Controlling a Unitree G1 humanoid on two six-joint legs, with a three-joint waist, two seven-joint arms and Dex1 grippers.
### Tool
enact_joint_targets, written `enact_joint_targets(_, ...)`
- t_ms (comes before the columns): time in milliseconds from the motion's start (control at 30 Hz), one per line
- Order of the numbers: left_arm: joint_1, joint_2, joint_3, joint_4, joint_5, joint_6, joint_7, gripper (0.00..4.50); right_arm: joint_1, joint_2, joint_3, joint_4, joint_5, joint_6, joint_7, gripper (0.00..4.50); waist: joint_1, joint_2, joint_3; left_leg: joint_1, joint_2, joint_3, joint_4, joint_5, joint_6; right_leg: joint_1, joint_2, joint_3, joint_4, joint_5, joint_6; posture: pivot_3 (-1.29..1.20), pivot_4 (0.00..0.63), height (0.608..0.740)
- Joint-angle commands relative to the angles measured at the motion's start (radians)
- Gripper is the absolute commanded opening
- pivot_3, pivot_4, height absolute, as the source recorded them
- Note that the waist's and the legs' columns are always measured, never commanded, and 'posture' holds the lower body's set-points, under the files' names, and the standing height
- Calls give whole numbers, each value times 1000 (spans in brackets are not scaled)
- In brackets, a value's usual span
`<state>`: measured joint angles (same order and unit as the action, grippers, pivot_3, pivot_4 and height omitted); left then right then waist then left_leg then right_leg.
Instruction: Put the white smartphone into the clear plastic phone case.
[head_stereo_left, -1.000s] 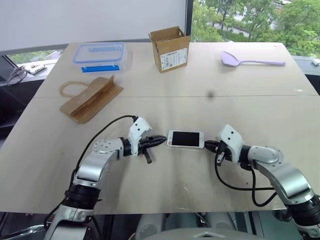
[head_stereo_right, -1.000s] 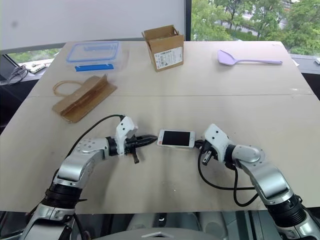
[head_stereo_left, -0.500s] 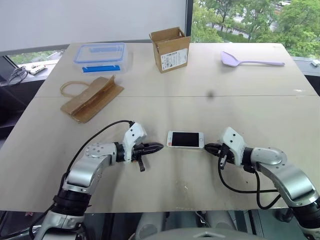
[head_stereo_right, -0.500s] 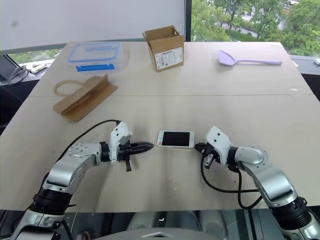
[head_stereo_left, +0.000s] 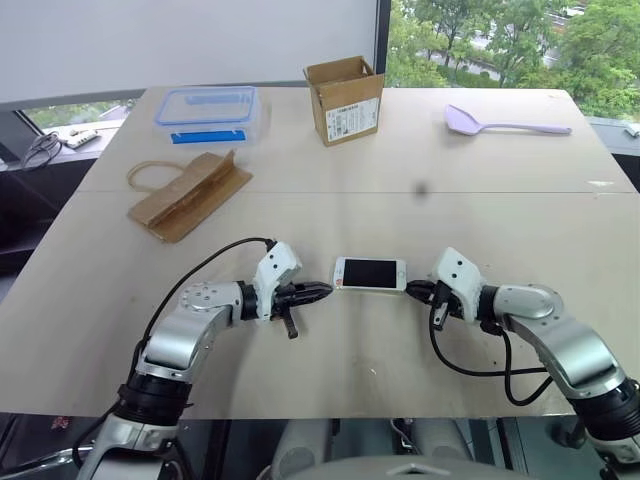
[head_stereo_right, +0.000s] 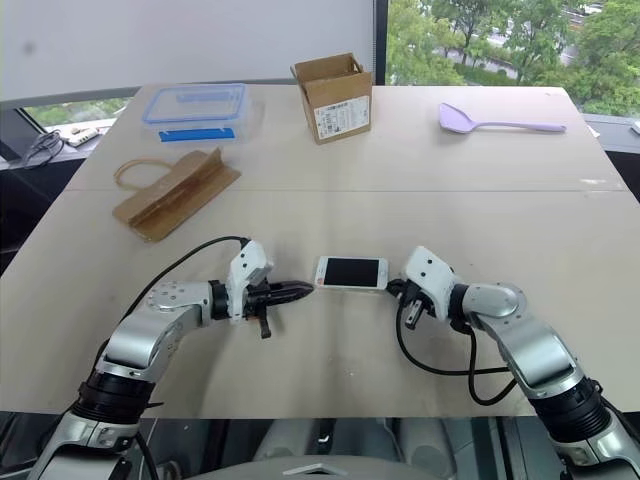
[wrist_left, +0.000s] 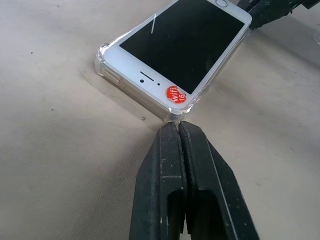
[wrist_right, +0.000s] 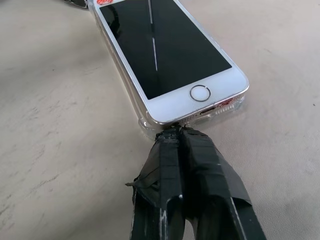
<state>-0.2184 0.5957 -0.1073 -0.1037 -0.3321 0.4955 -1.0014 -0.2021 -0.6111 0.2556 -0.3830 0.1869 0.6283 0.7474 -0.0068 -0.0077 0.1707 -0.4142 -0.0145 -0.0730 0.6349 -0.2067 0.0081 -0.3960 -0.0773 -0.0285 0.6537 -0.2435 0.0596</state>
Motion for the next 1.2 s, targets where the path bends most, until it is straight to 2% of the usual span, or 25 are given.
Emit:
enact_joint_targets(33,-1,8,41,-14,-64,13,-33,20,28,-18,-34,-43,25,-18,22,0,0,0,0,0,0,0,0,0,0,0,0,0,0,0,0,0,150,740)
enact_joint_targets(200,-27,15,92,-20,-133,35,-63,20,49,-33,-109,-79,88,2,39,0,-3,0,0,-1,0,0,0,0,0,0,0,0,0,1,-1,0,150,740)
enact_joint_targets(333,-76,-23,67,-8,-123,38,-30,20,15,2,-124,-103,157,30,44,0,-3,0,0,0,0,0,0,0,0,0,0,0,1,0,0,0,150,740)
enact_joint_targets(533,-154,-116,-12,60,-15,9,87,20,-105,86,-17,0,91,22,-5,0,-6,-1,0,0,-2,0,1,0,0,0,1,1,3,0,0,0,150,740)
enact_joint_targets(700,-140,-107,-49,65,29,3,96,20,-183,139,66,138,10,33,-45,0,-8,-1,0,-1,-2,1,1,0,0,-2,2,2,4,2,-4,0,150,740)
enact_joint_targets(833,-131,-99,-50,65,36,-3,94,20,-197,113,135,177,-40,75,-23,0,-7,-1,0,1,-1,2,1,0,0,-1,3,3,4,2,-4,0,150,740)
enact_joint_targets(967,-120,-99,-46,60,38,-8,101,20,-204,71,220,197,-44,263,6,0,-5,-1,-3,2,-1,1,2,0,0,0,3,2,4,1,-2,0,150,740)
enact_joint_targets(1200,-96,-105,-52,41,41,-6,117,20,-221,83,281,270,-43,377,11,0,-3,-6,-20,6,0,1,2,0,0,4,2,2,3,0,-1,0,150,740)
